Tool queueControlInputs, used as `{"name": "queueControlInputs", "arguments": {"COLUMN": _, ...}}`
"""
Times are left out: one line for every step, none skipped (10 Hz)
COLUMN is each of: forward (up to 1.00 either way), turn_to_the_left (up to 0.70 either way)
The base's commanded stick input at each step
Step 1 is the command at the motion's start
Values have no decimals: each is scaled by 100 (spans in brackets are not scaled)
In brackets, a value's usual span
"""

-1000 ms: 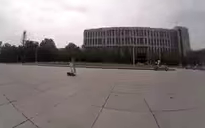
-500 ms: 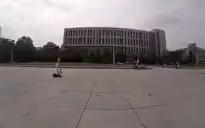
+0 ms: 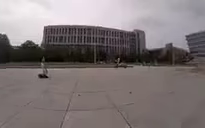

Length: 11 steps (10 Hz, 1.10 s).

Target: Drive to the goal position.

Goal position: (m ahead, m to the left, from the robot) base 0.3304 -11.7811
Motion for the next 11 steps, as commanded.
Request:
{"name": "queueControlInputs", "arguments": {"forward": 0, "turn_to_the_left": -100}}
{"name": "queueControlInputs", "arguments": {"forward": 0, "turn_to_the_left": -100}}
{"name": "queueControlInputs", "arguments": {"forward": 0, "turn_to_the_left": -100}}
{"name": "queueControlInputs", "arguments": {"forward": 0, "turn_to_the_left": -100}}
{"name": "queueControlInputs", "arguments": {"forward": 0, "turn_to_the_left": -100}}
{"name": "queueControlInputs", "arguments": {"forward": 0, "turn_to_the_left": -100}}
{"name": "queueControlInputs", "arguments": {"forward": 0, "turn_to_the_left": -100}}
{"name": "queueControlInputs", "arguments": {"forward": 0, "turn_to_the_left": -100}}
{"name": "queueControlInputs", "arguments": {"forward": 0, "turn_to_the_left": -100}}
{"name": "queueControlInputs", "arguments": {"forward": 0, "turn_to_the_left": -100}}
{"name": "queueControlInputs", "arguments": {"forward": 0, "turn_to_the_left": -100}}
